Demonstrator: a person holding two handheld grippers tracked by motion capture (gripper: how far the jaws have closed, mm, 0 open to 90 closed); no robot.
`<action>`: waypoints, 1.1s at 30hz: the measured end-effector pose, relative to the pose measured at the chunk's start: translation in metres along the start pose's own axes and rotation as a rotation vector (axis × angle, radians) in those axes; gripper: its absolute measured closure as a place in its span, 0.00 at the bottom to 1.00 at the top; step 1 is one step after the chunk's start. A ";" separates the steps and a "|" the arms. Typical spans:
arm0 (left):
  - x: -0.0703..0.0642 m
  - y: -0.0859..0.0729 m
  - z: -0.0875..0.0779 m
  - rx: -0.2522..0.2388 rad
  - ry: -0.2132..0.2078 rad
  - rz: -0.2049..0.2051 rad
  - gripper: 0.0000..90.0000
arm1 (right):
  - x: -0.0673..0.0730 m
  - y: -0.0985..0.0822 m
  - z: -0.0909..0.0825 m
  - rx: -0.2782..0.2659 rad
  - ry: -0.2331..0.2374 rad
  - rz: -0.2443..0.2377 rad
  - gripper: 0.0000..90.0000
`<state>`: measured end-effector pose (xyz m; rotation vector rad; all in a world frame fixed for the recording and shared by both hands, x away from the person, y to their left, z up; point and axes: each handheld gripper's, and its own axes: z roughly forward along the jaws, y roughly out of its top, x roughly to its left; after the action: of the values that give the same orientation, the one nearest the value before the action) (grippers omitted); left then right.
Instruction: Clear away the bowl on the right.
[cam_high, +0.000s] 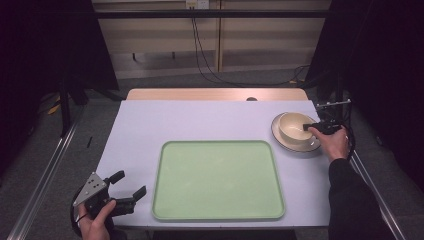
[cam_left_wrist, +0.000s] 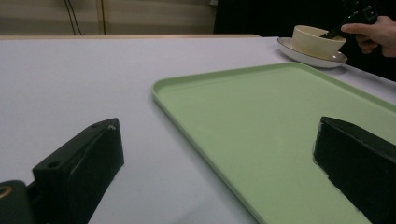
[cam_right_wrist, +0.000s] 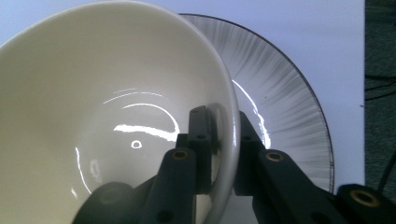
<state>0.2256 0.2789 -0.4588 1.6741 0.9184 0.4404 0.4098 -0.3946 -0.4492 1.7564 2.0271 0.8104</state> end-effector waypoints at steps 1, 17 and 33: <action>0.000 0.000 0.000 0.000 0.000 0.000 0.02 | 0.000 0.000 0.000 0.000 0.000 0.000 0.92; 0.000 0.000 0.000 -0.009 0.003 0.000 0.02 | -0.005 -0.006 -0.006 -0.023 0.068 0.130 0.93; 0.000 0.000 0.000 -0.010 -0.010 0.000 0.02 | -0.009 -0.008 -0.015 -0.063 0.084 0.127 0.93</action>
<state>0.2253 0.2788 -0.4585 1.6657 0.9073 0.4351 0.3965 -0.4072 -0.4432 1.8595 1.9345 0.9922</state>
